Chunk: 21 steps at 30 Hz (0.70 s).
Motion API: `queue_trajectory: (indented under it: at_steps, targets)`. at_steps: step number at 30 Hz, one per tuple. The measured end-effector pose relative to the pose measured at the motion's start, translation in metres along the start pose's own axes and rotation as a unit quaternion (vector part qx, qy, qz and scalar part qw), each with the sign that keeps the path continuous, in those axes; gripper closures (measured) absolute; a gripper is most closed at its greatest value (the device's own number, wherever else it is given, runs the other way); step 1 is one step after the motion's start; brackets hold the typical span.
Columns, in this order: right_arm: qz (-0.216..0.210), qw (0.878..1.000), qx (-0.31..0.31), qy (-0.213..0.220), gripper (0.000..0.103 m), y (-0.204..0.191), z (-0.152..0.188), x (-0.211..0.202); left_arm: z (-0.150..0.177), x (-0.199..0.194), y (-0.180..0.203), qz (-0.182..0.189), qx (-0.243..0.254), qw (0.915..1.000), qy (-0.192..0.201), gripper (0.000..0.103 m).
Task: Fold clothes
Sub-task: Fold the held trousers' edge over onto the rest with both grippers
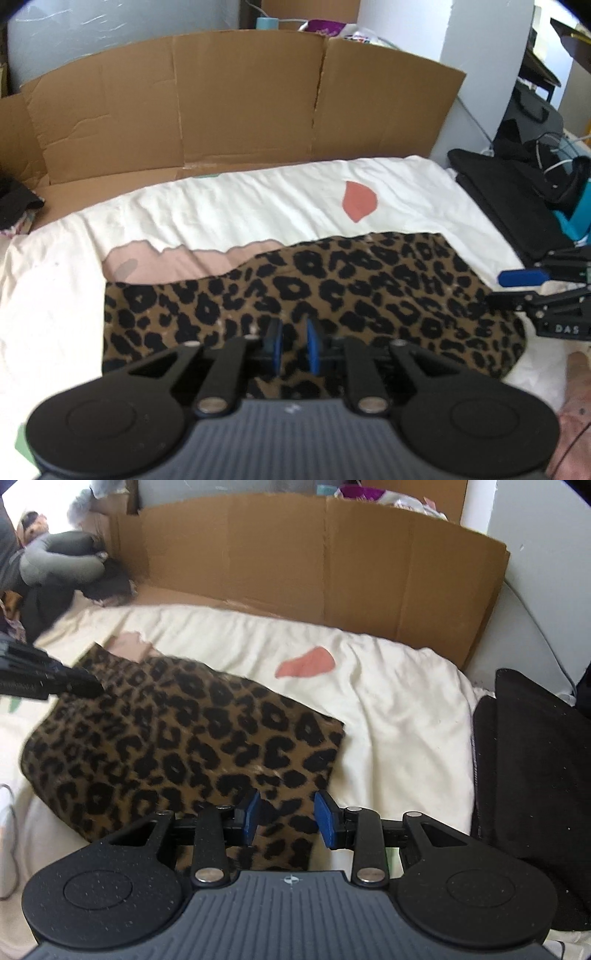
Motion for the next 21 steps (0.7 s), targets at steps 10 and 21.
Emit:
queue_trajectory:
  at_steps: [10, 21]
  targets:
    - [-0.055, 0.998, -0.008, -0.012, 0.064, -0.053, 0.013, -0.009, 0.015, -0.008, 0.052, 0.057, 0.001, 0.9984, -0.002, 0.083]
    - [-0.064, 0.995, -0.071, -0.033, 0.064, -0.083, 0.045, 0.001, 0.029, 0.01, 0.065, 0.069, 0.015, 0.9974, -0.017, 0.083]
Point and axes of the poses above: each gripper's, at about its wrist camera, not at the fingertips, and x roughly the way its jaws point, y to its right, z to its underside, the point moved 9 cm from there along x, roughly the way its jaws point, and after that the axes turned 10 degrees about x, right-handed, at the moved point
